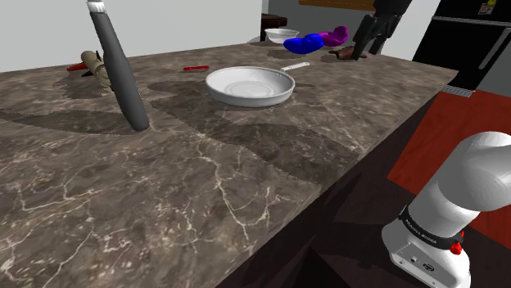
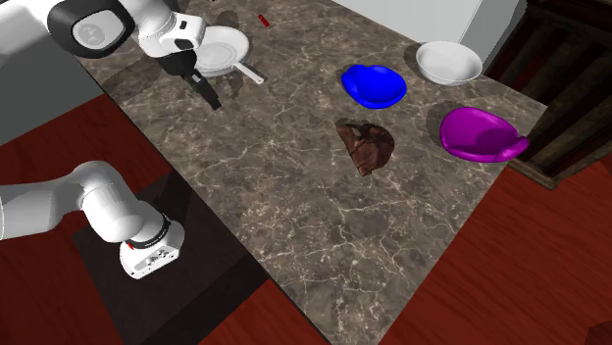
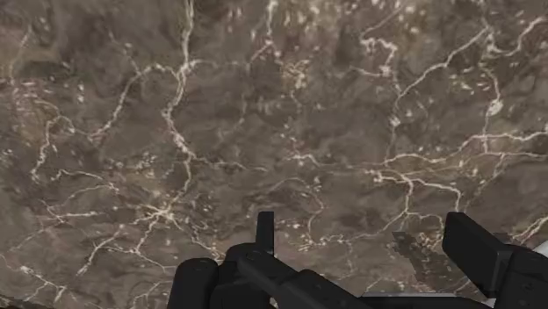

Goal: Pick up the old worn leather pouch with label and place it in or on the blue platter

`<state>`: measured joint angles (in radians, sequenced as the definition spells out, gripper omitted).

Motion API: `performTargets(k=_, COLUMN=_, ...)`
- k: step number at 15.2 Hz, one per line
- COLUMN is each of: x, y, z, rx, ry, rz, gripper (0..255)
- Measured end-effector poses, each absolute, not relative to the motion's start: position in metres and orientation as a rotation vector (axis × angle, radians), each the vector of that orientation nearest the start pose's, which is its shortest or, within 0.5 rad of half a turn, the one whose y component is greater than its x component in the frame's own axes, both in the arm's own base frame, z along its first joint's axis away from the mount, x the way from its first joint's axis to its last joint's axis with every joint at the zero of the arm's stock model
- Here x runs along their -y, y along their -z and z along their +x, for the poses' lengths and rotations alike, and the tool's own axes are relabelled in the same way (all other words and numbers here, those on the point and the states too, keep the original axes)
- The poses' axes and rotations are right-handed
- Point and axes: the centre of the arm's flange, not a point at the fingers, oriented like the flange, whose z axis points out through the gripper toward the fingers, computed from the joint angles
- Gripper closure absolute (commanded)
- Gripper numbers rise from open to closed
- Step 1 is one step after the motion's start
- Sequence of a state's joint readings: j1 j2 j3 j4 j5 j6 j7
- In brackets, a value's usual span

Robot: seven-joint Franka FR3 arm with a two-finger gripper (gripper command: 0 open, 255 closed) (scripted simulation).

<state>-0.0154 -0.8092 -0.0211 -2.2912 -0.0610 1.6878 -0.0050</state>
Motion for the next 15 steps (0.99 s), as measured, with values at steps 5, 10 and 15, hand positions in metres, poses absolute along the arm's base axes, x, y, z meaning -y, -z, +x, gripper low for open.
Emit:
performTargets(k=5, x=0.05, y=-0.627, z=0.311, rx=0.09, ry=0.367, rz=-3.213, gripper=0)
performTargets(k=10, x=0.103, y=-0.605, z=0.318, rx=0.323, ry=0.437, rz=-3.264, gripper=0)
performTargets(k=15, x=0.157, y=-0.59, z=0.33, rx=0.57, ry=0.507, rz=-3.294, gripper=0)
